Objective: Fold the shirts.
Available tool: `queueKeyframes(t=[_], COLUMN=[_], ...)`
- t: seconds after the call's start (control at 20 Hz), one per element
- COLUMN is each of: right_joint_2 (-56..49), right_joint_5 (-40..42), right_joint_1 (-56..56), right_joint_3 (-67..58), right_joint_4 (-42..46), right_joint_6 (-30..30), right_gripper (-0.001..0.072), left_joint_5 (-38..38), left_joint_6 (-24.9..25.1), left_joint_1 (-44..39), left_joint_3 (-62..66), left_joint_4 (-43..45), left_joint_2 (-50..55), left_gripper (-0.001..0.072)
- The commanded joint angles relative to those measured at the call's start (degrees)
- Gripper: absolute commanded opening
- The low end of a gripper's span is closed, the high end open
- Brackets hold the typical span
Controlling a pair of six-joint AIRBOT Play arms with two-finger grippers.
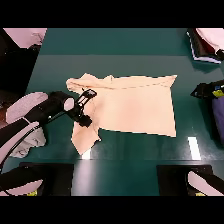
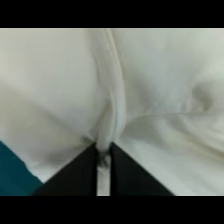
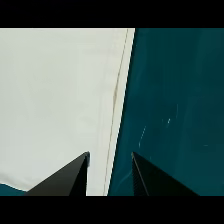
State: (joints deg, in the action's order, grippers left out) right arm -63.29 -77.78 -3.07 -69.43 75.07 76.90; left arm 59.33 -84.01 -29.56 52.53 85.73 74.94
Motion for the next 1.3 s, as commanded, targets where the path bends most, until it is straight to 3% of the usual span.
queueKeyframes(t=[0.0,0.2,0.35,0.55,0.75,0.85,0.9,1.1,1.25], right_joint_2=[0.04,0.04,0.04,1.05,1.09,0.61,-0.46,-7.13,-11.19], right_joint_5=[-0.20,-2.21,-6.49,-6.93,-2.82,0.24,1.09,1.51,0.59], right_joint_1=[-0.02,-0.37,-4.17,-12.11,-17.22,-19.15,-20.17,-22.51,-21.64], right_joint_3=[0.00,0.02,0.37,10.91,24.39,29.97,32.22,37.79,38.36], right_joint_4=[0.00,0.11,-0.90,-11.13,-15.61,-16.04,-17.29,-25.11,-25.35], right_joint_6=[0.02,-0.42,-1.44,-4.24,-5.84,-6.54,-7.50,-12.55,-13.38], right_gripper=[0.0308,0.0307,0.0307,0.0307,0.0330,0.0442,0.0463,0.0453,0.0442], left_joint_5=[1.11,4.17,3.56,7.91,4.33,1.97,1.51,1.14,1.16], left_joint_6=[-0.11,-0.11,-1.53,-0.42,0.02,0.00,0.00,0.02,0.02], left_joint_1=[-0.52,2.51,11.19,20.24,21.16,21.16,21.16,21.16,21.16], left_joint_3=[0.28,4.50,5.38,3.65,-2.49,-4.37,-4.46,-4.46,-4.46], left_joint_4=[2.54,4.07,2.10,-4.90,-10.67,-12.96,-13.18,-14.27,-14.27], left_joint_2=[0.57,-4.28,-12.68,-15.23,-15.21,-15.21,-15.21,-15.21,-15.21], left_gripper=[0.0030,0.0029,0.0029,0.0029,0.0029,0.0029,0.0029,0.0030,0.0030])
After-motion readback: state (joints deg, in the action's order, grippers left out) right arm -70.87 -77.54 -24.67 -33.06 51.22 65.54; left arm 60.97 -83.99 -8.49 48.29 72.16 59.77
